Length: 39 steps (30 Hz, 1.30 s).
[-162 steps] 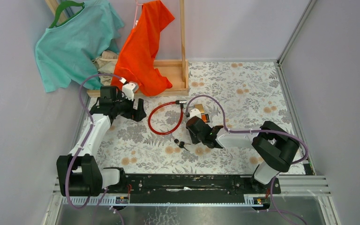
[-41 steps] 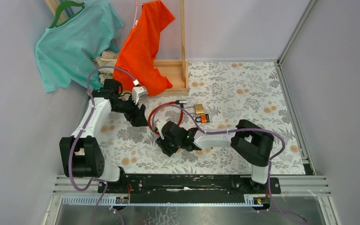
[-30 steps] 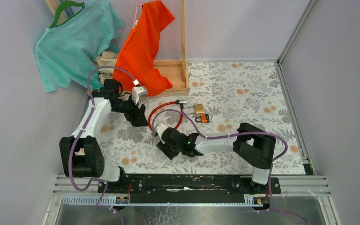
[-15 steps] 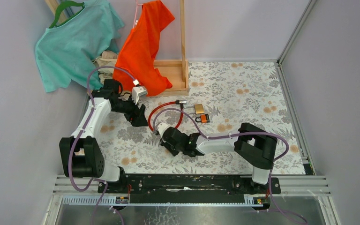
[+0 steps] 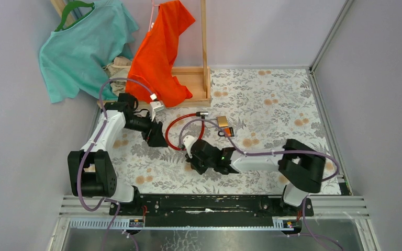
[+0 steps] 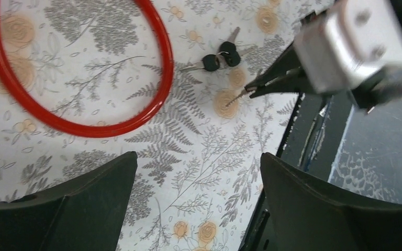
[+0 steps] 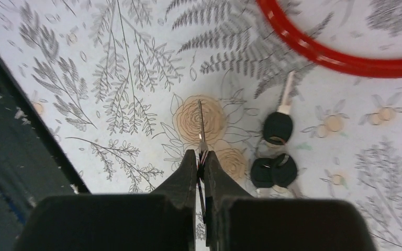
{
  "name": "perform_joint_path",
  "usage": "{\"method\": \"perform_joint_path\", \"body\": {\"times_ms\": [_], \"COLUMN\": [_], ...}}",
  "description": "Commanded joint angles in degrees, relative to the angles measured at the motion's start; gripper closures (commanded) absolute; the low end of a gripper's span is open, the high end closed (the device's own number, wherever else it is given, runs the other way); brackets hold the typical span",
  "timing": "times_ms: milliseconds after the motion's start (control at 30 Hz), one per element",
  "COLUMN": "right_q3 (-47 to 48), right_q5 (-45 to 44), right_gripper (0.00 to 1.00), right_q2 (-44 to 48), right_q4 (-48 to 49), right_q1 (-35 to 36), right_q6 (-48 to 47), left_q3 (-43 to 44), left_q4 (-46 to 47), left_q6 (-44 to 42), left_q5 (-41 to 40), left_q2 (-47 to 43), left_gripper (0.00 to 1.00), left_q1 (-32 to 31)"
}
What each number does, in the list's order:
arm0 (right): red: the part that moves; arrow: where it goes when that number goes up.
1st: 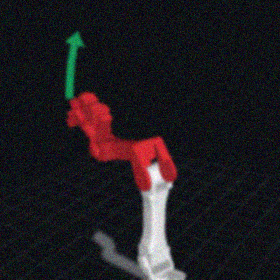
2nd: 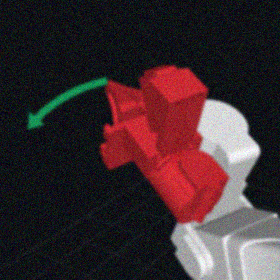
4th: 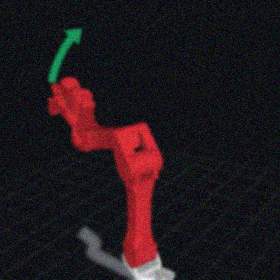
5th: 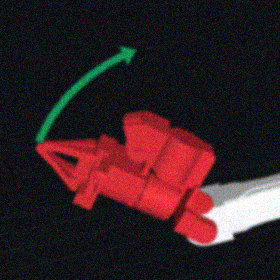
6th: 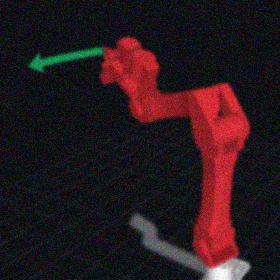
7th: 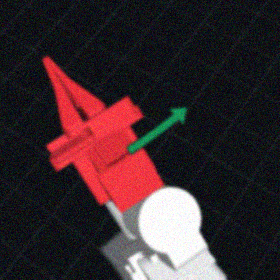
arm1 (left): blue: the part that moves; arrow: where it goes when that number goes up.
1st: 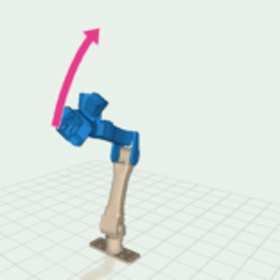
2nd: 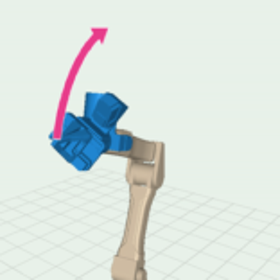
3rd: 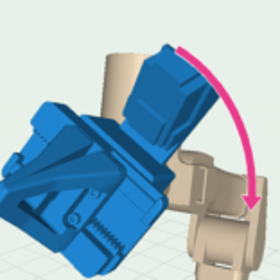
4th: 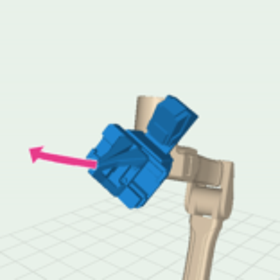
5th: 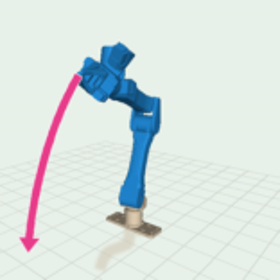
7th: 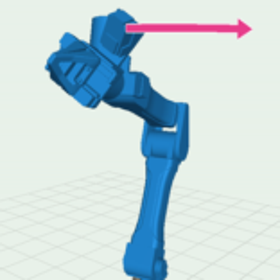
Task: Unlock with the key
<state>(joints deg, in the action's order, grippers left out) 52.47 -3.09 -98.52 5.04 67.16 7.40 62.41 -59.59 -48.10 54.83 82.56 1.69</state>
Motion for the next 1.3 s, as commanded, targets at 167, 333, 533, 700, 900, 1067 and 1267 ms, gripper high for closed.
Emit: {"method": "perform_joint_path", "body": {"times_ms": [167, 333, 533, 700, 900, 1067, 1267], "right_q3": [0.4, 2.6, 6.1, 8.5, 10.2, 11.5, 12.5], "right_q5": [18.2, 30.9, 38.5, 40.6, 42.1, 41.9, 41.7], "right_gripper": [1.00, 1.00, 1.00, 1.00, 1.00, 1.00, 1.00], "right_q2": [15.2, 18.3, 18.8, 18.0, 17.0, 16.3, 15.6], "right_q4": [0.8, -2.4, -5.7, -7.4, -6.7, -7.1, -7.5], "right_q1": [-9.0, -12.0, -12.9, -13.0, -13.0, -12.9, -12.9], "right_q6": [2.0, 2.2, 1.1, 0.3, 0.8, 0.6, 0.8], "left_q3": [-0.4, 1.0, 2.1, 3.5, 3.4, 3.8, 4.1], "left_q4": [-12.9, -15.5, -16.0, -16.0, -16.0, -16.0, -14.1], "left_q6": [-15.1, -15.8, -13.5, -11.5, -10.9, -10.6, -8.9], "left_q5": [8.5, 9.5, 11.6, 12.2, 12.4, 11.8, 11.2], "left_q2": [-3.1, -5.6, -7.7, -7.8, -6.8, -6.2, -6.9], "left_gripper": [0.06, 0.08, 0.12, 0.15, 0.19, 0.36, 0.74], "left_q1": [-5.0, -9.4, -14.2, -17.0, -17.9, -18.0, -18.0]}}
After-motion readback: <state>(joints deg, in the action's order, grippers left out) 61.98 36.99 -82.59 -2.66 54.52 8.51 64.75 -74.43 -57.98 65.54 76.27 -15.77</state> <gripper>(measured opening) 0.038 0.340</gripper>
